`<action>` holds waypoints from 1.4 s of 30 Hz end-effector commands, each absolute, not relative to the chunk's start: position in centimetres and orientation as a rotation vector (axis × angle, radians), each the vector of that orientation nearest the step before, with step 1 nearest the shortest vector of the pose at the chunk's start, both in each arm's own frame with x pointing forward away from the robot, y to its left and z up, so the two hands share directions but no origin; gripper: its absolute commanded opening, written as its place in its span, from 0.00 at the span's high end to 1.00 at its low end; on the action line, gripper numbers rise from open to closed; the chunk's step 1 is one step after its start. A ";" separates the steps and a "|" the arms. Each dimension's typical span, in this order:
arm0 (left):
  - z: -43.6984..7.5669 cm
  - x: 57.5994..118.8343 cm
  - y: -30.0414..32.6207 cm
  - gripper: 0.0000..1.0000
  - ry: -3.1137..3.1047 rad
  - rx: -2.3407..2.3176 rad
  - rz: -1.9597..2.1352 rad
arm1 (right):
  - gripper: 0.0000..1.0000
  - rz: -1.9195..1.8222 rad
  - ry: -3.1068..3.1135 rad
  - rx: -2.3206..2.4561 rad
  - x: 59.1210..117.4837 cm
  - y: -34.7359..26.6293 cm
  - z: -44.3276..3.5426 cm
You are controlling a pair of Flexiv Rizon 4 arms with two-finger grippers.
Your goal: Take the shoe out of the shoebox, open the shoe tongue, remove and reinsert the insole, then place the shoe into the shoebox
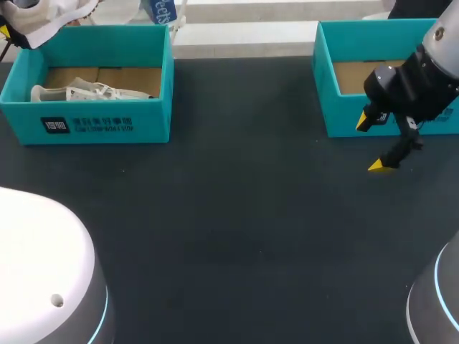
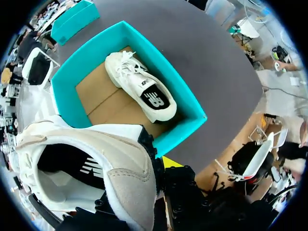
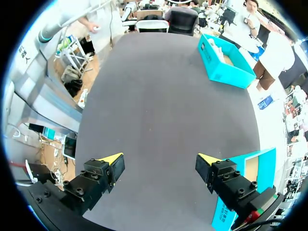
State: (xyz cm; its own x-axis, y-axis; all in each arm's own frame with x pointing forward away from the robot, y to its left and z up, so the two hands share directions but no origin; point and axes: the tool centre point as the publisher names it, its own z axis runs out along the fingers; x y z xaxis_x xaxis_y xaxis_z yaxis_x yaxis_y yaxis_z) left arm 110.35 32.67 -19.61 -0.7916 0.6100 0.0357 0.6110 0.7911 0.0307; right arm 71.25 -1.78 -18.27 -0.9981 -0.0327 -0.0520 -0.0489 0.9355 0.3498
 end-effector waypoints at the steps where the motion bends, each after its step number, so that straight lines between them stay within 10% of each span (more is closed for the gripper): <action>1: -18.7 109.2 33.0 1.00 -2.047 -2.373 -0.560 | 0.00 0.550 3.049 -0.064 71.4 -1.7 -18.4; 42: -19.7 109.9 31.7 1.00 -2.254 -2.171 -0.442 | 0.00 0.550 3.049 -0.064 71.4 -1.7 -18.4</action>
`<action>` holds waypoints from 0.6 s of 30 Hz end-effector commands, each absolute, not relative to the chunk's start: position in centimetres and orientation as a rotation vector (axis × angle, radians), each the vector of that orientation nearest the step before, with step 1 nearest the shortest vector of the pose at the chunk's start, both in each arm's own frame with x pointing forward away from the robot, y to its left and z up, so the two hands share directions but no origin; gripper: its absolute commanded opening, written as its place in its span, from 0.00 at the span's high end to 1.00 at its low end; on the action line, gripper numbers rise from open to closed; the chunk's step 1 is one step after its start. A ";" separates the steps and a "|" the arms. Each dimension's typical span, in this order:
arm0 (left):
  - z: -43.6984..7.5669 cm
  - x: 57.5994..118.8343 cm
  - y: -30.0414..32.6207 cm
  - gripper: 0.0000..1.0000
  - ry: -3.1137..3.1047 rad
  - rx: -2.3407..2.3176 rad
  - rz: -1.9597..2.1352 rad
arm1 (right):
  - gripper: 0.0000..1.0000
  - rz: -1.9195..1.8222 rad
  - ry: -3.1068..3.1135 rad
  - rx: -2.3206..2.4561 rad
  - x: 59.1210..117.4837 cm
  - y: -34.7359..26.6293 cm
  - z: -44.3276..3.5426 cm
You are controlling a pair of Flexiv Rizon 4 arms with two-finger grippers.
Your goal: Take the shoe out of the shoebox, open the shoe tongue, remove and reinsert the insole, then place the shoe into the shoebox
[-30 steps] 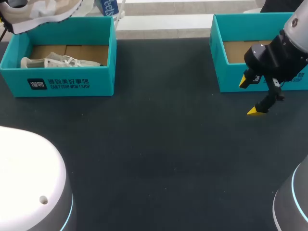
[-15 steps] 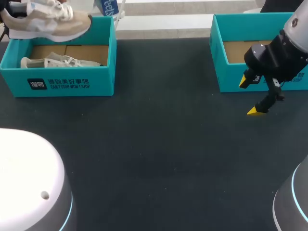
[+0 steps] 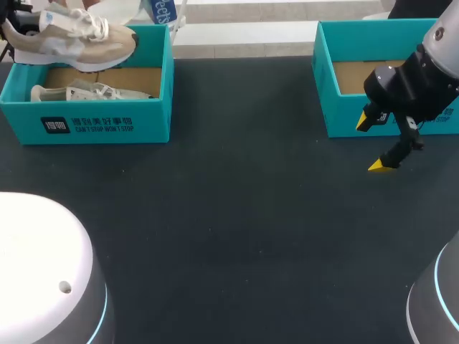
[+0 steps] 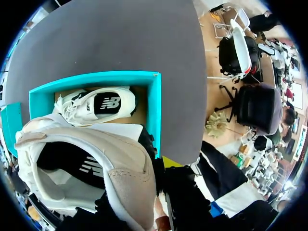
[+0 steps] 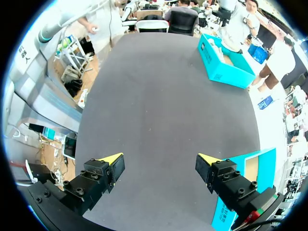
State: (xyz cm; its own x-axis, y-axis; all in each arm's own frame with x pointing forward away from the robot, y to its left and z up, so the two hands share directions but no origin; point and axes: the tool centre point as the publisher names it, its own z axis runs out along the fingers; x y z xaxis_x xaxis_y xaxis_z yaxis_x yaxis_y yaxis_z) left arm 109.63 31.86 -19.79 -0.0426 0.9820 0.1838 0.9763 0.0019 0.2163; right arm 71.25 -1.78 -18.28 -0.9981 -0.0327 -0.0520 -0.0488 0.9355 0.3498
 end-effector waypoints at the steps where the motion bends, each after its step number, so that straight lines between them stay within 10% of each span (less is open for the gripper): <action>1: -19.8 110.2 31.6 1.00 2.241 2.143 0.410 | 0.00 0.550 3.049 -0.064 71.4 -1.7 -18.4; 18: -21.9 114.1 31.3 1.00 2.327 2.119 0.309 | 0.00 0.550 3.049 -0.064 71.4 -1.7 -18.4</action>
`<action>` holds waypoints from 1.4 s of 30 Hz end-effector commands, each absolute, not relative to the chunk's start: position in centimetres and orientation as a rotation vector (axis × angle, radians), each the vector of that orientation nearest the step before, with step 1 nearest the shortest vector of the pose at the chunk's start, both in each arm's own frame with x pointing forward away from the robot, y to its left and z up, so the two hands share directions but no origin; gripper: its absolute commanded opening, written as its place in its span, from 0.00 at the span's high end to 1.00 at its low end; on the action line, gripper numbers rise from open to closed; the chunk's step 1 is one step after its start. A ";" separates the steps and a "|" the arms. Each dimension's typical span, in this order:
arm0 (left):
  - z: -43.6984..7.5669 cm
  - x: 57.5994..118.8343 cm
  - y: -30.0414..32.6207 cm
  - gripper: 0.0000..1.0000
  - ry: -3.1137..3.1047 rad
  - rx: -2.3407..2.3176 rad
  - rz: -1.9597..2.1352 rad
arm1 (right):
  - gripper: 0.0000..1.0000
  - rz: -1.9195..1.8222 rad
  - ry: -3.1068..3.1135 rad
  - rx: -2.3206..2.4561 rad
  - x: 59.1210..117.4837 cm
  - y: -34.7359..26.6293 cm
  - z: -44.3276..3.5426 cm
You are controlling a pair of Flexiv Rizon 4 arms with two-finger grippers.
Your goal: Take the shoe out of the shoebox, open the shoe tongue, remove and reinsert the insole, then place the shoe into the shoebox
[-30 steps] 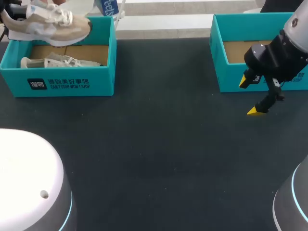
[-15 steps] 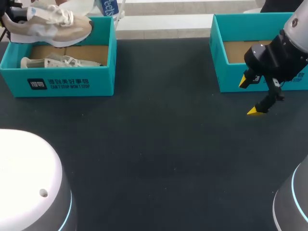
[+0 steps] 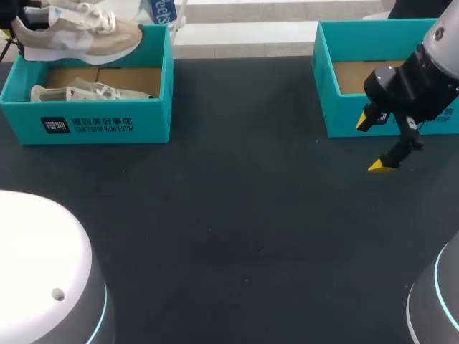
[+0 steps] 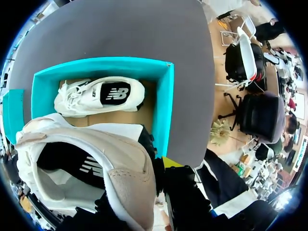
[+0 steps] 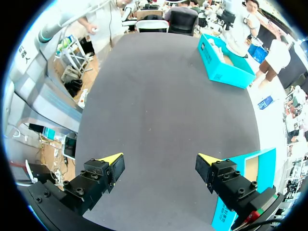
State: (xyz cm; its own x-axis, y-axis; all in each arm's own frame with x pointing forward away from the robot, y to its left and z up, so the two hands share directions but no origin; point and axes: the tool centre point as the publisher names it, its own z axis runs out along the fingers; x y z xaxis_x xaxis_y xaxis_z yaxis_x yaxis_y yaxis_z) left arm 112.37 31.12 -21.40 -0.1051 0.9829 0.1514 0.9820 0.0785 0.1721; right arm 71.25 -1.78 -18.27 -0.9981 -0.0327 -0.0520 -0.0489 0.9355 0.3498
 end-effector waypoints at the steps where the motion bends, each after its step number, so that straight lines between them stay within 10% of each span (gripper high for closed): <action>1: -22.2 114.2 31.2 1.00 2.329 2.118 0.310 | 0.00 0.550 3.049 -0.064 71.4 -1.7 -18.4; 42: -34.8 116.4 30.4 1.00 2.380 2.167 0.210 | 0.00 0.550 3.049 -0.064 71.4 -1.7 -18.4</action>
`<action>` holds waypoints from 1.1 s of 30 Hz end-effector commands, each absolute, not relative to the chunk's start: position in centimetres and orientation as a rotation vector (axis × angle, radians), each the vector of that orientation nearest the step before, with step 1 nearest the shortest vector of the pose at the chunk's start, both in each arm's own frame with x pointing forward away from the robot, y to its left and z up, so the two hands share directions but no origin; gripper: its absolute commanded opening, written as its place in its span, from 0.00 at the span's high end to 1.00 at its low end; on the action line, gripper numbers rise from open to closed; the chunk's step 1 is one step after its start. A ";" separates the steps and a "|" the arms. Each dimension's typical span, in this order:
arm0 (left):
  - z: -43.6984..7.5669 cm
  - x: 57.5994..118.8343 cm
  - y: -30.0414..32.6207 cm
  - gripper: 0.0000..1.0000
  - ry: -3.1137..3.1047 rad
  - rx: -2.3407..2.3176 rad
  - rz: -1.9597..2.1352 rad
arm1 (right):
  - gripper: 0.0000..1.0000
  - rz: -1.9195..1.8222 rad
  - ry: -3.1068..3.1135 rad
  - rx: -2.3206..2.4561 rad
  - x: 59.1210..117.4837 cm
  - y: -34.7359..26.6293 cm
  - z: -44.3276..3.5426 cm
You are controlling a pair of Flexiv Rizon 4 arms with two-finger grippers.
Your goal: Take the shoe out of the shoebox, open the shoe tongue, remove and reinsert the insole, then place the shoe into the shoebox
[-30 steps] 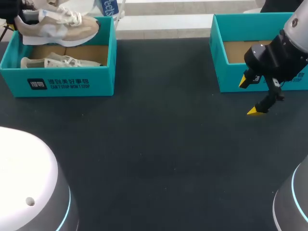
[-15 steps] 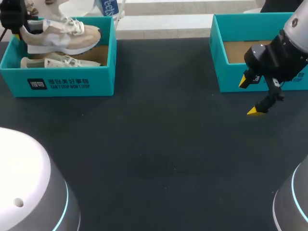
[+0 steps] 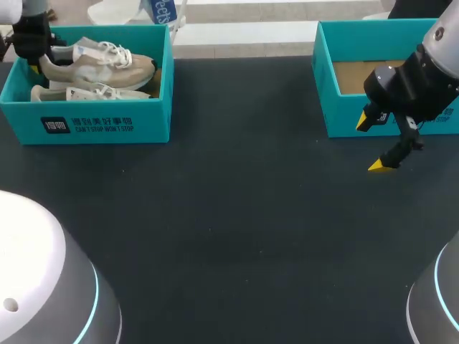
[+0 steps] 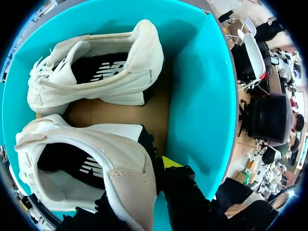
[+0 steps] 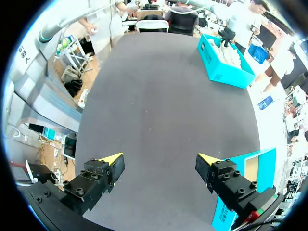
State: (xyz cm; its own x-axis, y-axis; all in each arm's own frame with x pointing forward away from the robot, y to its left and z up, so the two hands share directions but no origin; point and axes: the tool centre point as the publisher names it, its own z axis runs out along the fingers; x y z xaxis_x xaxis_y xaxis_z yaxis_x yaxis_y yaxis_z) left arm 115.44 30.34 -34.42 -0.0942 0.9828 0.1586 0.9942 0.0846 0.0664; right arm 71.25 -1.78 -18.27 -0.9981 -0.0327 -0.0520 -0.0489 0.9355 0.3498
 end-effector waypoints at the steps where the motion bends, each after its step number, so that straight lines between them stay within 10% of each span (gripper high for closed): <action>1: -34.9 116.5 30.4 1.00 -2.259 -2.055 -0.193 | 0.00 0.550 3.049 -0.064 71.4 -1.7 -18.4; 24: -38.4 116.5 30.4 1.00 -2.235 -2.034 -0.169 | 0.00 0.550 3.049 -0.064 71.4 -1.7 -18.4; 33: -38.5 116.3 30.0 0.64 -2.223 -2.056 -0.154 | 0.00 0.550 3.049 -0.064 71.4 -1.7 -18.4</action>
